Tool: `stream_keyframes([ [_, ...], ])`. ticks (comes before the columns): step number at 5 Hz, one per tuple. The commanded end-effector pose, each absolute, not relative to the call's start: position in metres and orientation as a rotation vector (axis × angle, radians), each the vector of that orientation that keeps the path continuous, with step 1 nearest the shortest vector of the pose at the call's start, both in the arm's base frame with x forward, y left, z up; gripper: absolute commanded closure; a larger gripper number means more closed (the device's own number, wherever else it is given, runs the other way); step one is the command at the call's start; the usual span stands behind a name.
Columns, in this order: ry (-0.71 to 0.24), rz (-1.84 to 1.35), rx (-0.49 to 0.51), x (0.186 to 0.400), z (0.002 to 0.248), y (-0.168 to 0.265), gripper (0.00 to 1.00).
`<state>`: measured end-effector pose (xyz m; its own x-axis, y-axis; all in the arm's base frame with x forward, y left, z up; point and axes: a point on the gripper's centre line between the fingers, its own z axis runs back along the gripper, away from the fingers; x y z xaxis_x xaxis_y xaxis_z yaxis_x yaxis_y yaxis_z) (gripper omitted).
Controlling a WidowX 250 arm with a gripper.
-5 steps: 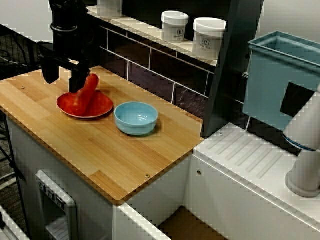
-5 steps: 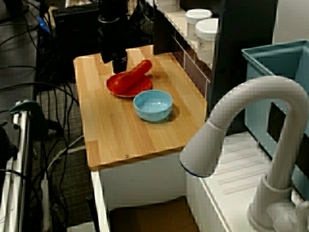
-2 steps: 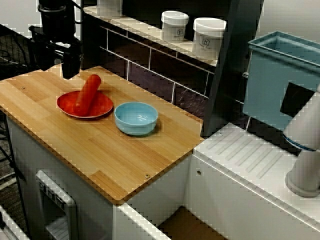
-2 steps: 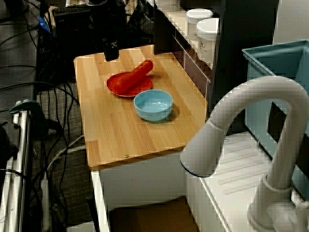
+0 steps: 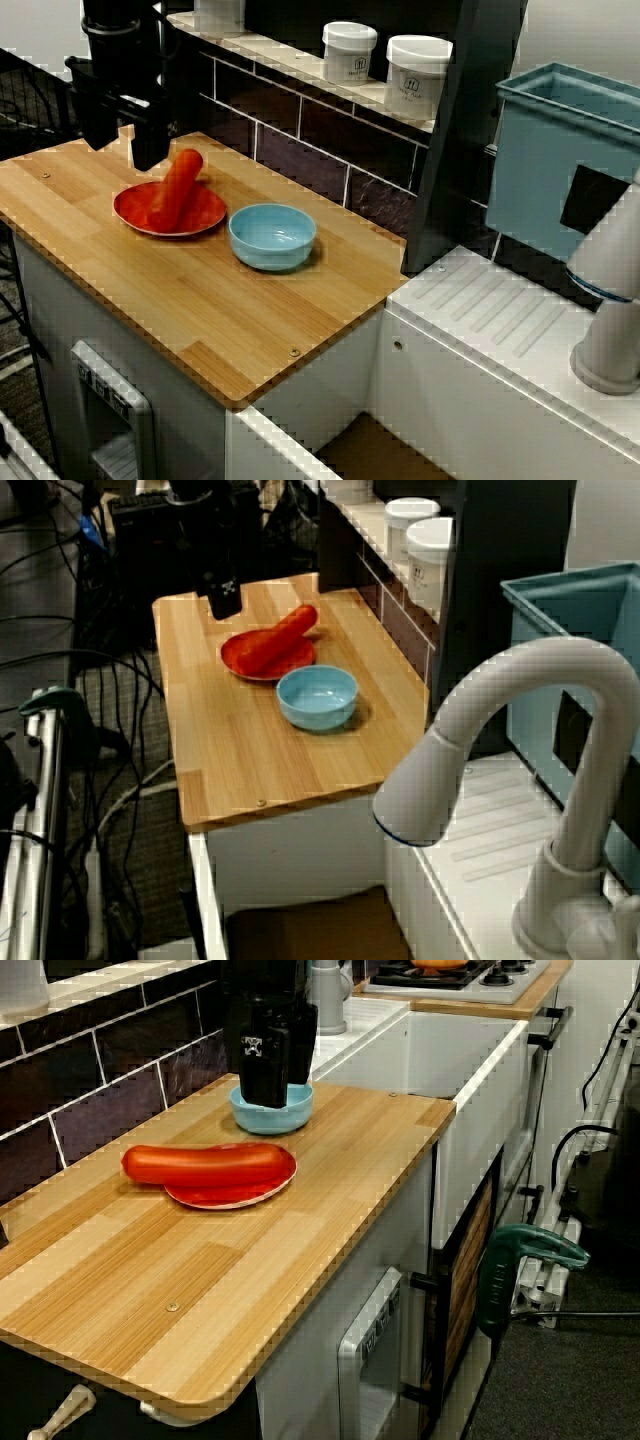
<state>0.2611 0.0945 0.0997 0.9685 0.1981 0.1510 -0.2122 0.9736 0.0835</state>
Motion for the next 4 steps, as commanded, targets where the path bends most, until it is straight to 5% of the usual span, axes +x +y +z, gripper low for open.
stream_keyframes([
  [1, -0.175, 0.214, 0.087, 0.269, 0.109, 0.078, 0.00],
  [4, -0.166, 0.218, 0.067, 0.289, 0.096, 0.045, 0.00],
])
